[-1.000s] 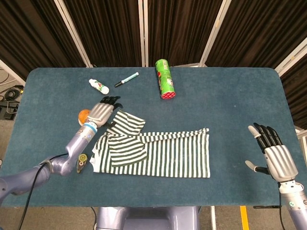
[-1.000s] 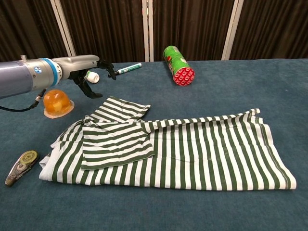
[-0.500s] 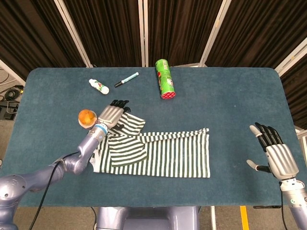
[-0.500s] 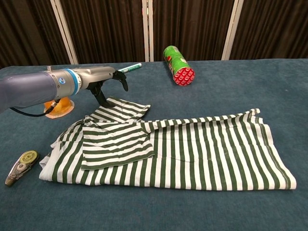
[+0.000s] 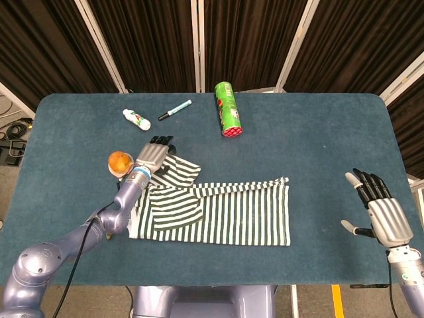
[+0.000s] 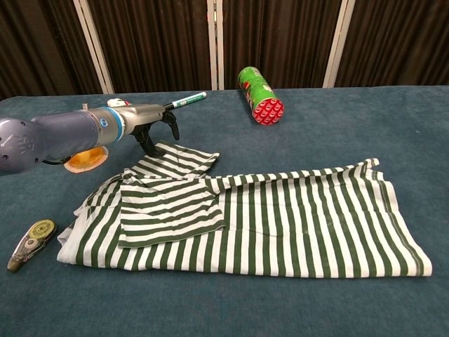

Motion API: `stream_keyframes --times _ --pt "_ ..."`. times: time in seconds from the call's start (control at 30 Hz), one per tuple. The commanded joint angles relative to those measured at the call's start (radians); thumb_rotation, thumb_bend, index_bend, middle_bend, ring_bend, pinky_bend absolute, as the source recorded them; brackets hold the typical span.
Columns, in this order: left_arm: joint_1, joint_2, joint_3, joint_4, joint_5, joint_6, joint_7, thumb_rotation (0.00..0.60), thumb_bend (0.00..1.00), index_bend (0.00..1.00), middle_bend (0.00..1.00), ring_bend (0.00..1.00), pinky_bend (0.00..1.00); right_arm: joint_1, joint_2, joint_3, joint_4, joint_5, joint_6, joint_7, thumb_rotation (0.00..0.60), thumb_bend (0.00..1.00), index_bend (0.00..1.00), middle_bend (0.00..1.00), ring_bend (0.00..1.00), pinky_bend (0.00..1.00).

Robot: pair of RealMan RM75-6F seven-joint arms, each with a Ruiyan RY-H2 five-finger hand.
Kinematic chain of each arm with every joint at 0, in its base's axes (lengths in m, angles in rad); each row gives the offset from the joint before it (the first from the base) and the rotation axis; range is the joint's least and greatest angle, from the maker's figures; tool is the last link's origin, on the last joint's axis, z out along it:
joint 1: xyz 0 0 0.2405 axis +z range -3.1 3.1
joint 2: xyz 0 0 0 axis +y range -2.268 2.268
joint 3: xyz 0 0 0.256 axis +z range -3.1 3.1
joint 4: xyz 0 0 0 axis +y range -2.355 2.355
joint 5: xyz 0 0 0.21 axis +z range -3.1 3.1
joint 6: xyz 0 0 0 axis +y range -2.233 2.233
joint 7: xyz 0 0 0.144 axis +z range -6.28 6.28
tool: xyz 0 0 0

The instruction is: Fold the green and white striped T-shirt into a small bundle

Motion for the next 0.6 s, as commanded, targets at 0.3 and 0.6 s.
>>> stream_keyframes --times 0.3,0.6 --pt "-0.01 -0.045 -0.007 0.085 0.005 -0.039 -0.02 0.6 0.45 0.35 0.0 0.0 0.0 -0.004 -0.002 0.007 0.003 -0.01 0.004 0.009 0.6 0.0 0.13 0.0 0.0 0.0" --pt "-0.004 -0.062 -0.02 0.118 0.018 -0.04 -0.045 0.6 0.45 0.5 0.0 0.0 0.0 -0.008 -0.002 0.014 0.007 -0.013 0.009 0.023 0.6 0.0 0.14 0.0 0.0 0.0"
